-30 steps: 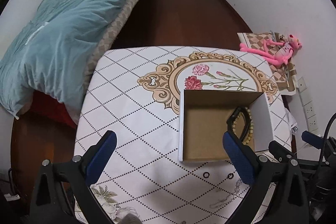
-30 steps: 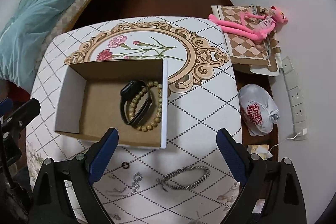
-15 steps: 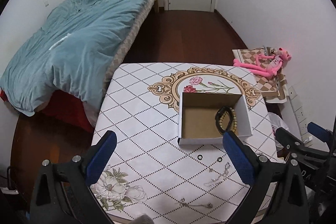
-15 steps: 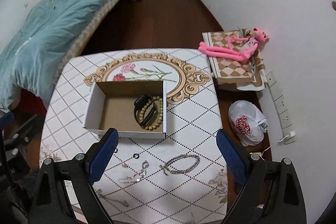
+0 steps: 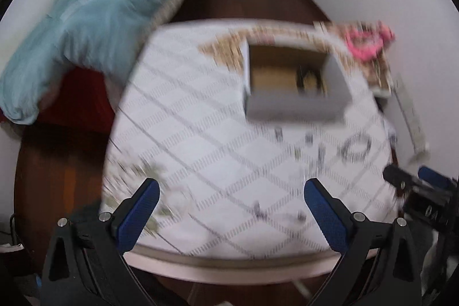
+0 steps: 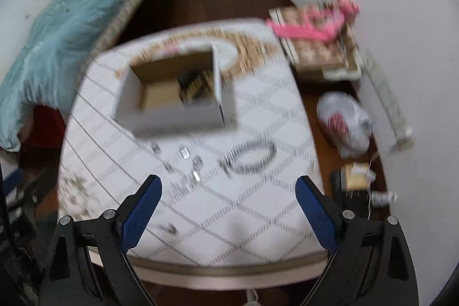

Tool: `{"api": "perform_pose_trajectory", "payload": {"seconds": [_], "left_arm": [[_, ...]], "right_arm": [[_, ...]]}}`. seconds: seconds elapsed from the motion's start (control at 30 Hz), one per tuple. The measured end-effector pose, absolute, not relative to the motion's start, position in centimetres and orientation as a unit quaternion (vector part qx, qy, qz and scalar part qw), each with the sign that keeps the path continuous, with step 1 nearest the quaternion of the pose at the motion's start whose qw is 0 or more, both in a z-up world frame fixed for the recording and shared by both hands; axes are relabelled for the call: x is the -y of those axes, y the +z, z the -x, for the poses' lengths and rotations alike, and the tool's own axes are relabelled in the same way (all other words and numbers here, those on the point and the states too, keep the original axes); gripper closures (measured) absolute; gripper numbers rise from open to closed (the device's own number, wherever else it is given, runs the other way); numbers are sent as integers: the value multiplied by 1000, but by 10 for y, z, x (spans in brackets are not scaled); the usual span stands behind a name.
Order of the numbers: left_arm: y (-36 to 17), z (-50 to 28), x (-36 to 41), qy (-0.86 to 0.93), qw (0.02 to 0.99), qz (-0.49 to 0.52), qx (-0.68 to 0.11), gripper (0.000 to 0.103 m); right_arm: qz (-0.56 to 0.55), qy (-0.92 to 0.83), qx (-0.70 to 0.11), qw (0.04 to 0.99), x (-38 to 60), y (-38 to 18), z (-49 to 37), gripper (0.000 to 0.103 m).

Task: Organize jewelry
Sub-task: 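Lift both tools out of the box and back over the table, then grasp a thin silver chain with the left tool while the right tool grasps the thick silver chain bracelet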

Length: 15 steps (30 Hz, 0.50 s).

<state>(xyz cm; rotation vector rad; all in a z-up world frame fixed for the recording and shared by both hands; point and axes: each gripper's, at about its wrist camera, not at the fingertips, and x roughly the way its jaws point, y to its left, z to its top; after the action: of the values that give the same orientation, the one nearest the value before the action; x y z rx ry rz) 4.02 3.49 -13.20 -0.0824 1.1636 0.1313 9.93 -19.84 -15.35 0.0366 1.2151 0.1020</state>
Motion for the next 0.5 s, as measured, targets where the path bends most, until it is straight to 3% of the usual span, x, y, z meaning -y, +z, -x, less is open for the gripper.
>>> {"api": "perform_pose_trajectory", "payload": {"seconds": [0.13, 0.2, 0.3, 0.4, 0.5], "left_arm": [[-178, -32, -3, 26, 812, 22, -583, 8], [-189, -32, 13, 8, 806, 14, -592, 15], [-208, -32, 34, -21, 802, 5, -598, 17], [-219, -33, 48, -34, 795, -6, -605, 38], [-232, -36, 57, -40, 788, -10, -614, 68]], "right_arm": [[-32, 34, -616, 786, 217, -206, -90, 8], [-40, 26, -632, 774, 227, -224, -86, 19], [-53, 14, -646, 762, 243, -242, -81, 24], [-60, 5, -649, 758, 255, -250, -79, 30], [-63, 3, -649, 758, 263, -252, -78, 30]]}}
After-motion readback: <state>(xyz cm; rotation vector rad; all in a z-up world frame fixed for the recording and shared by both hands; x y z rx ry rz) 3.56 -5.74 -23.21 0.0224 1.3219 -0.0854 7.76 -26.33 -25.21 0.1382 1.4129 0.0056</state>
